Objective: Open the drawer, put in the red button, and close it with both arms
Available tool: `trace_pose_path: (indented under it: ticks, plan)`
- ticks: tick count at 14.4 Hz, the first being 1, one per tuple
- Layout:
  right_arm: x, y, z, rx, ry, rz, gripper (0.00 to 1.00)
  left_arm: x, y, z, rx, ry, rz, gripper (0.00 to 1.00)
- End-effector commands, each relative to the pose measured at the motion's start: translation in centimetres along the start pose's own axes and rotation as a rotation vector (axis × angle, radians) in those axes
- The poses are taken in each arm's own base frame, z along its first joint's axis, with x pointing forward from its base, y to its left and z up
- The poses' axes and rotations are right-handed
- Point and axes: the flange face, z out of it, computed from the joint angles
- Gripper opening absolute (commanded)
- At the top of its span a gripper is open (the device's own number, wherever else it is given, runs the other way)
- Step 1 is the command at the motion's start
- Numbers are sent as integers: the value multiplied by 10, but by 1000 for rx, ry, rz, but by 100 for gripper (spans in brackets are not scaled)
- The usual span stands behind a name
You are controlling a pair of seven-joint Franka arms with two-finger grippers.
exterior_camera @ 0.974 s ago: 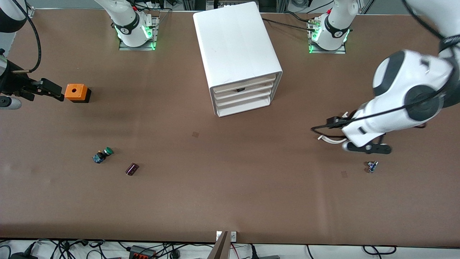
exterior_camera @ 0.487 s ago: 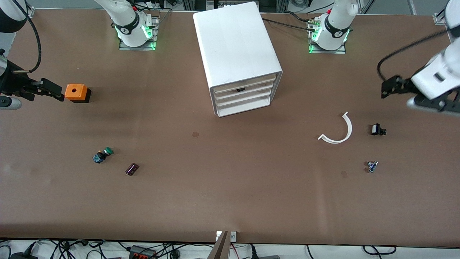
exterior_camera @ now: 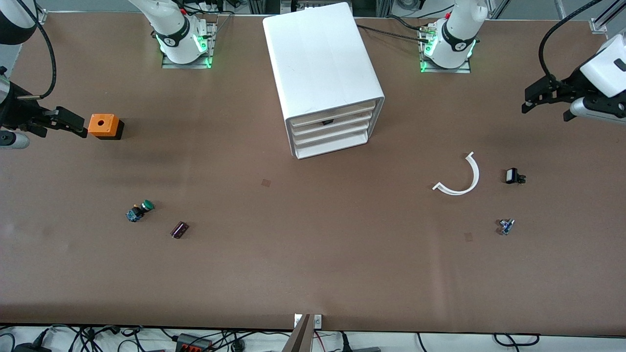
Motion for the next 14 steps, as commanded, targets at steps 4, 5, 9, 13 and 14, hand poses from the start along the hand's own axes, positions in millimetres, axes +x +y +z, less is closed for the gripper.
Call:
trace_pose_path:
  ticks: [4, 5, 9, 13, 14]
  plan:
    - [0, 1, -2, -13, 7, -10, 100, -2, 1, -11, 53, -33, 38, 100]
    - [0, 0, -2, -14, 7, -11, 100, 1, 3, -11, 51, -35, 38, 100]
    - [0, 0, -2, -14, 7, -14, 100, 16, -1, -12, 51, -27, 33, 100]
    - [0, 0, -2, -14, 7, -17, 100, 15, 2, -9, 49, -50, 39, 100]
    - [0, 0, -2, -14, 7, -17, 100, 15, 5, -11, 49, -47, 42, 100]
